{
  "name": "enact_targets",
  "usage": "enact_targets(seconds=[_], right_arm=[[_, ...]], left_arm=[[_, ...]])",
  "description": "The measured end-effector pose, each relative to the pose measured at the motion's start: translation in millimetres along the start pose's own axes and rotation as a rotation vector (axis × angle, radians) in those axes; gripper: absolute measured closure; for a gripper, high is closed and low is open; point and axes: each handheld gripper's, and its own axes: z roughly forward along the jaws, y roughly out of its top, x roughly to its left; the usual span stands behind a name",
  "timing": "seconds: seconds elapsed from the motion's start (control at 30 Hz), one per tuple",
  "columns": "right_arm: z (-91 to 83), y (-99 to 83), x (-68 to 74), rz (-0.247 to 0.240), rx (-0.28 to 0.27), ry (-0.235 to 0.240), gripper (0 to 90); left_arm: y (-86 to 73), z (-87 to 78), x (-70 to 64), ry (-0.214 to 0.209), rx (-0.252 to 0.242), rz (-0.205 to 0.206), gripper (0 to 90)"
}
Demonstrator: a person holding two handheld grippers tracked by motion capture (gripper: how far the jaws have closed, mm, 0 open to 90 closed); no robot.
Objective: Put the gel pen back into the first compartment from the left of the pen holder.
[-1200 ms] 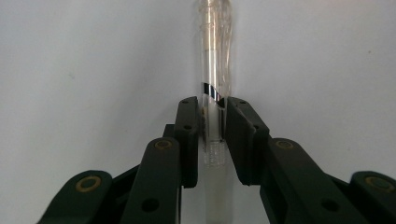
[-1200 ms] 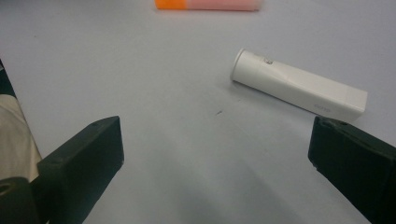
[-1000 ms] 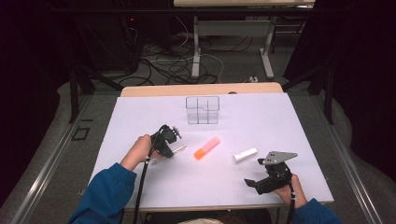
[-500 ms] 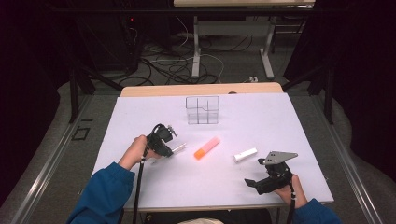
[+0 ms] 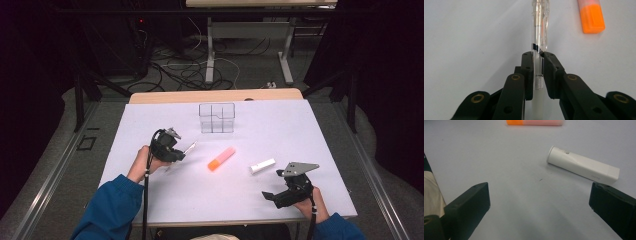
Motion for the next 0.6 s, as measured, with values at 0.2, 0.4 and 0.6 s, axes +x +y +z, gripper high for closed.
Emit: enact_targets(seconds=[0.2,0.4,0.6], right_arm=[[0.0,0.0,-0.1,0.000,-0.001,-0.002,2.9],[0.0,-0.1,-0.1,0.000,0.000,0.000,2.9],[-0.1,-0.1,-0.1,0.000,0.000,-0.001,2.9]], left_arm=[[-1.8,-0.9,-0.8,0.020,-0.049,-0.018,79.2],[-2.2,-0.7,-3.5,0.056,-0.088,-0.026,79.2],[-2.9,-1.4,-4.8,0.088,-0.146,-0.048,79.2]])
